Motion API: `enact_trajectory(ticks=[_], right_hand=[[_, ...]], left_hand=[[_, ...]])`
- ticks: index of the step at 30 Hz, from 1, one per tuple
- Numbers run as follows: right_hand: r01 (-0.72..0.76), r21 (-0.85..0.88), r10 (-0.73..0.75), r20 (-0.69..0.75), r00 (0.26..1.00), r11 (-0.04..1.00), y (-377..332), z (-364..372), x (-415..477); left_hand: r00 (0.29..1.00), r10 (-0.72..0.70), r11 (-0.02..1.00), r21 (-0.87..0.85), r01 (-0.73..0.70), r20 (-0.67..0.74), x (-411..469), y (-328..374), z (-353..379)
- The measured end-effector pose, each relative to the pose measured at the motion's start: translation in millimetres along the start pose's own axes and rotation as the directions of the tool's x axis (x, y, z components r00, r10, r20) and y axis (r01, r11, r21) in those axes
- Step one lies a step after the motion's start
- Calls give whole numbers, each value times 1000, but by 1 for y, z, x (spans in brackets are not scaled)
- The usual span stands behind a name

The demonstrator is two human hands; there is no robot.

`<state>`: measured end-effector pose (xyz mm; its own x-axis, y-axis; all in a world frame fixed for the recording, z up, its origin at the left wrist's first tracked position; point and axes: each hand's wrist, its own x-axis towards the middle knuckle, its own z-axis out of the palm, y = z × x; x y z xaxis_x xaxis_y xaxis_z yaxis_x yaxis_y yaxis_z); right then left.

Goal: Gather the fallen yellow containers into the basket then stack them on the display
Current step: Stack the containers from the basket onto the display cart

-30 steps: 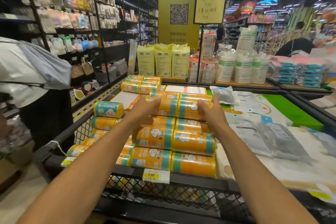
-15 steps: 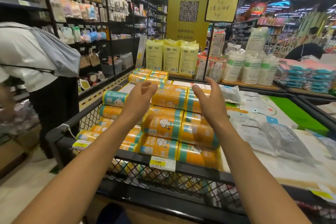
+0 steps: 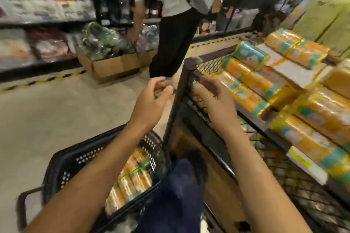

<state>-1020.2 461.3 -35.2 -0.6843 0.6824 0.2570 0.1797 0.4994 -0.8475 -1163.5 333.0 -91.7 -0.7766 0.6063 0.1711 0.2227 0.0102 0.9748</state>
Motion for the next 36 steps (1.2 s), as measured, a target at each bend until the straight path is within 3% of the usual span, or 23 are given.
enact_trajectory(ticks=[3, 5, 9, 12, 16, 21, 28, 33, 36], right_hand=[[114, -168, -94, 125, 988, 979, 20, 75, -7], [115, -166, -72, 246, 967, 979, 34, 124, -17], [-193, -73, 204, 480, 853, 978, 92, 218, -37], [-425, -103, 414, 514, 751, 899, 150, 275, -43], [-592, -165, 579, 521, 627, 789, 218, 321, -44], [-553, -303, 625, 491, 607, 776, 308, 361, -44], [-418, -500, 645, 485, 590, 758, 367, 387, -39], [-394, -505, 634, 510, 582, 768, 398, 412, -41], [-414, -499, 644, 511, 569, 762, 411, 420, -42]], left_hand=[[974, -191, 981, 11, 193, -121, -23, -81, -49], [935, -298, 950, 35, 310, -190, -43, -127, -76], [811, -506, 840, 47, 541, -293, -78, -221, -110], [717, -622, 733, 87, 674, -314, -99, -290, -117], [585, -741, 614, 21, 789, -329, -112, -366, -115], [467, -778, 503, 27, 864, -420, -121, -436, -124], [329, -857, 373, -35, 927, -397, -145, -557, -121], [396, -796, 372, 148, 917, -457, -130, -566, -103], [366, -764, 312, 193, 930, -532, -127, -586, -97]])
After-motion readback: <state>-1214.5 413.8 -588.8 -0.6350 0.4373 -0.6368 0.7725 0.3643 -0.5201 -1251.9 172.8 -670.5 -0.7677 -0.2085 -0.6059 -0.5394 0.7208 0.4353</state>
